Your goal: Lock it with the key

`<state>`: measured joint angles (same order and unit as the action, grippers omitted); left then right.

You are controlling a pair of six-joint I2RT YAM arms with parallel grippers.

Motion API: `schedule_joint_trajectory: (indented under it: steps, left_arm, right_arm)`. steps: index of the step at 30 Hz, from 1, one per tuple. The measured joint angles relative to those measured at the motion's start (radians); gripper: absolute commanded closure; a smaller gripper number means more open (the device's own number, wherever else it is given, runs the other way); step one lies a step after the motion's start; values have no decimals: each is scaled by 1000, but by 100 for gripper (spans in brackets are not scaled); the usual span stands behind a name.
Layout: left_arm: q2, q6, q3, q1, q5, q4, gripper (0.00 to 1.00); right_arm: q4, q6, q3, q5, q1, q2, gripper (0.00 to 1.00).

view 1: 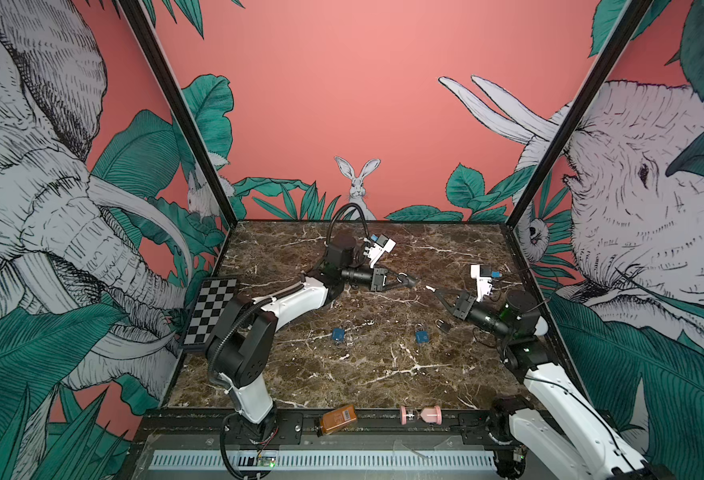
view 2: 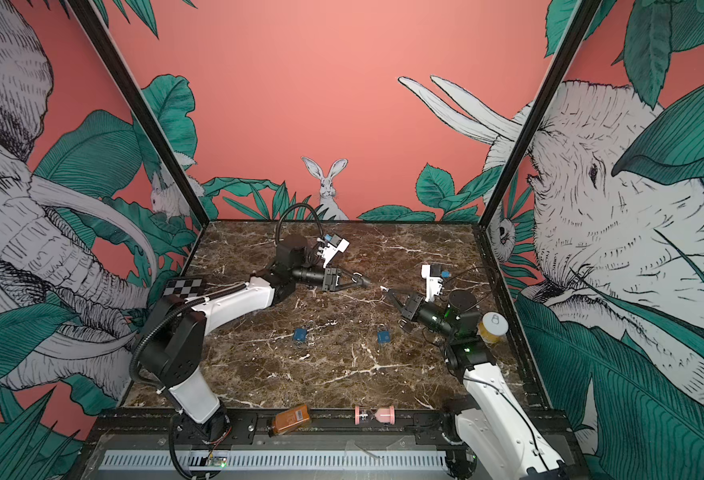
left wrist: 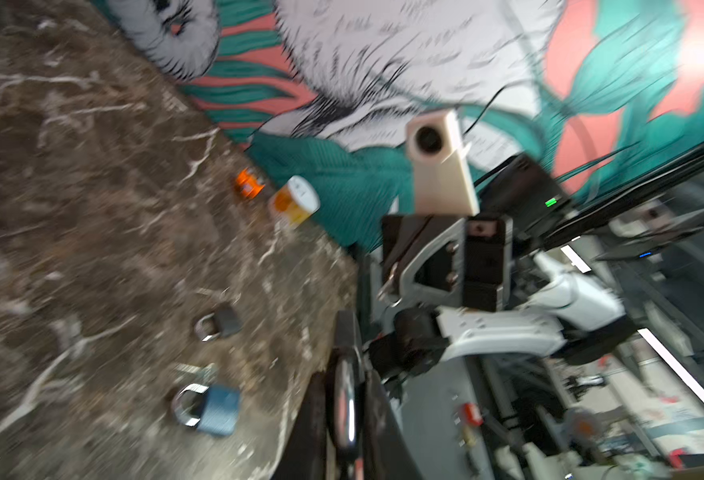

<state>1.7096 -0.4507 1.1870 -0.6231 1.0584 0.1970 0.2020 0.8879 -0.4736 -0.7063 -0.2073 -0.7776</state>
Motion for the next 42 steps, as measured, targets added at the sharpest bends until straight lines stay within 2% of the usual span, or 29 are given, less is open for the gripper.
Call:
schedule_joint_trajectory:
  steps: [3, 6, 9, 12, 19, 25, 31, 39, 42]
  left_arm:
    - [-6, 257, 73, -13, -49, -344, 100]
    - [26, 441, 118, -36, -113, -605, 100]
    - [119, 583, 182, -74, -176, -819, 100]
    - [225, 674, 219, -118, -224, -951, 100]
    - [369, 778, 311, -148, -299, -1118, 100]
    - [444, 849, 438, -143, -357, -1215, 100]
    - [566, 917, 579, -143, -378, -1305, 100]
    - [583, 949, 604, -143, -412, -1362, 100]
    - [587, 950, 618, -143, -426, -1369, 92]
  right_arm:
    - [-95, -29, 0, 42, -3, -1, 100]
    - [-148, -39, 13, 100, -32, 0, 100]
    - [-146, -24, 63, 194, -108, 1, 100]
    - [-146, 8, 123, 322, -215, -6, 100]
    - [-103, 88, 169, 599, -384, -57, 100]
    - [-15, 134, 178, 763, -486, -163, 100]
    - [88, 164, 175, 854, -559, -328, 100]
    - [184, 202, 145, 899, -611, -474, 100]
    - [209, 214, 138, 913, -637, -517, 100]
